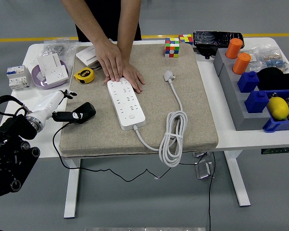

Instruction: Pick up the plug,place it near the board,insert it into the board,press the button

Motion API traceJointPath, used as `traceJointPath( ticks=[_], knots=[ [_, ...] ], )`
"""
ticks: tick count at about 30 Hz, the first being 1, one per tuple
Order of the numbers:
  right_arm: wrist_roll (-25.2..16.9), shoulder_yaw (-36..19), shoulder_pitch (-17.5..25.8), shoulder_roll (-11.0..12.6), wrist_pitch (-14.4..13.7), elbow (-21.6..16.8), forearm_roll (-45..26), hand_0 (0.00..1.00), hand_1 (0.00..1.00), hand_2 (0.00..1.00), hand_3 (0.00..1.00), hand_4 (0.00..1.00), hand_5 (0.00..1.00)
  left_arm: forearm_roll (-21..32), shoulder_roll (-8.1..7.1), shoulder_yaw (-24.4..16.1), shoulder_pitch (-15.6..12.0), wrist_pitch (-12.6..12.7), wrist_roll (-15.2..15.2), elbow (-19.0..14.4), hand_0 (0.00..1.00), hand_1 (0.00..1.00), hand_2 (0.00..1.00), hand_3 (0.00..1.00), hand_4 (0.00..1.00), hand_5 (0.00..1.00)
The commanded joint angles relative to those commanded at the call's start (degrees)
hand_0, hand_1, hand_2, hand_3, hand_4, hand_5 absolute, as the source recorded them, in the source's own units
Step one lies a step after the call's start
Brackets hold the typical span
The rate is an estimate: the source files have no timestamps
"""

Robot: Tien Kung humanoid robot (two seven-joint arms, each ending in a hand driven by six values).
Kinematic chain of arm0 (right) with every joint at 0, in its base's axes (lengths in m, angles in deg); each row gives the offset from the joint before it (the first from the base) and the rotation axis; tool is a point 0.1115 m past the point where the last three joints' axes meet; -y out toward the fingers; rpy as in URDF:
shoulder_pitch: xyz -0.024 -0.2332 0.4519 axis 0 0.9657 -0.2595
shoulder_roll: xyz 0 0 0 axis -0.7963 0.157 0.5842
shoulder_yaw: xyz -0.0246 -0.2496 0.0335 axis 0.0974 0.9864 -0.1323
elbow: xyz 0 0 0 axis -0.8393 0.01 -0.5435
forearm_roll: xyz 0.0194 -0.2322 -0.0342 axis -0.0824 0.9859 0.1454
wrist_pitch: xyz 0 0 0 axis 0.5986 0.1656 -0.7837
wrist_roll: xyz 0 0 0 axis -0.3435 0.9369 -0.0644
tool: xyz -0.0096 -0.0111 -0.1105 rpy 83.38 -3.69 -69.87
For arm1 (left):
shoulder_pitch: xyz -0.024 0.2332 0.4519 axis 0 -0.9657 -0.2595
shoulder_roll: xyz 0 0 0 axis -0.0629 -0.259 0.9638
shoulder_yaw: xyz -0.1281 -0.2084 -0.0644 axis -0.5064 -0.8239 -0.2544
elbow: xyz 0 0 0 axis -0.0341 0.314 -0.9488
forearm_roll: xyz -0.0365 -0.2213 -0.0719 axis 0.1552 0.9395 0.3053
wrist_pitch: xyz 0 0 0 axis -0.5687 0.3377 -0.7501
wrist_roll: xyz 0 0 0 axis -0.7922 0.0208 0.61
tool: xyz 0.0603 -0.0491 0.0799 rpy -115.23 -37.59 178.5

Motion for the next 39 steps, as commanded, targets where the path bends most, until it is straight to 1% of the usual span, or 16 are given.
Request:
traceJointPath(
  ticks=[6, 9, 10, 12, 15, 16, 21, 22, 27, 28, 32, 33, 39],
  knots=[
    [0.00, -0.03, -0.36, 0.07, 0.01, -0.10, 0.18, 0.937, 0.902, 0.854, 0.869, 0.998, 0.998, -0.19, 0.82, 1.84, 0.44, 0.51, 0.05, 1.38, 0.728, 0.819, 0.764, 0.777, 0.998, 0.565],
    [-0.01, 0.11, -0.33, 0.14, 0.01, -0.07, 0.06, 0.937, 0.902, 0.854, 0.869, 0.998, 0.998, -0.15, 1.21, 2.72, 0.77, 2.19, -0.17, 2.93, 0.728, 0.819, 0.764, 0.777, 0.998, 0.565],
    [-0.01, 0.14, -0.30, 0.17, 0.01, -0.07, 0.06, 0.937, 0.902, 0.853, 0.868, 0.998, 0.998, -0.23, 1.34, 2.92, 0.88, 2.78, -0.34, 3.63, 0.702, 0.787, 0.735, 0.745, 0.998, 0.566],
    [-0.03, 0.16, -0.24, 0.20, 0.01, -0.06, 0.00, 0.937, 0.902, 0.853, 0.868, 0.998, 0.998, -0.38, 1.46, 3.14, 1.00, 3.53, -0.58, 4.49, 0.702, 0.787, 0.735, 0.745, 0.998, 0.566],
    [-0.06, 0.18, -0.13, 0.24, 0.00, -0.04, -0.06, 0.937, 0.902, 0.853, 0.868, 0.998, 0.998, -1.25, 1.51, 3.40, 1.00, 5.32, -0.84, 5.65, 0.702, 0.787, 0.735, 0.745, 0.998, 0.566],
    [-0.06, 0.17, -0.12, 0.24, 0.00, -0.04, -0.08, 0.937, 0.902, 0.853, 0.868, 0.998, 0.998, -1.38, 1.53, 3.40, 0.99, 5.64, -0.87, 5.81, 0.658, 0.730, 0.656, 0.657, 0.998, 0.547],
    [-0.08, 0.15, 0.01, 0.23, 0.00, -0.02, -0.14, 0.937, 0.902, 0.853, 0.868, 0.998, 0.998, -2.55, 1.62, 3.28, 0.92, 7.41, -0.93, 6.63, 0.658, 0.730, 0.656, 0.657, 0.998, 0.547],
    [-0.09, 0.14, 0.00, 0.23, 0.00, -0.02, -0.15, 0.938, 0.902, 0.853, 0.868, 0.998, 0.998, -2.73, 1.63, 3.26, 0.94, 7.57, -0.91, 6.71, 0.621, 0.665, 0.503, 0.465, 0.998, 0.437],
    [-0.10, -0.04, -0.16, 0.24, 0.01, 0.00, -0.14, 0.938, 0.902, 0.853, 0.868, 0.998, 0.998, -4.02, 1.59, 3.25, 1.02, 8.10, -0.81, 7.08, 0.621, 0.665, 0.503, 0.465, 0.998, 0.437],
    [-0.11, -0.05, -0.18, 0.24, 0.01, 0.01, -0.16, 0.938, 0.902, 0.853, 0.868, 0.998, 0.998, -4.24, 1.57, 3.28, 1.03, 8.12, -0.81, 7.21, 0.610, 0.648, 0.466, 0.413, 0.998, 0.398],
    [-0.11, -0.09, -0.14, 0.26, 0.01, 0.06, -0.25, 0.938, 0.902, 0.853, 0.868, 0.998, 0.998, -5.15, 1.60, 3.30, 1.06, 8.23, -0.80, 7.63, 0.610, 0.648, 0.466, 0.413, 0.998, 0.398],
    [-0.11, -0.10, -0.12, 0.26, 0.01, 0.07, -0.27, 0.938, 0.902, 0.853, 0.868, 0.998, 0.998, -5.28, 1.60, 3.31, 1.07, 8.23, -0.79, 7.69, 0.585, 0.635, 0.449, 0.401, 0.998, 0.356],
    [-0.09, -0.11, -0.17, 0.26, -0.01, 0.07, -0.25, 0.938, 0.902, 0.853, 0.868, 0.998, 0.998, -5.87, 1.68, 3.32, 1.08, 9.49, -0.89, 7.83, 0.585, 0.635, 0.449, 0.401, 0.998, 0.356]
  ],
)
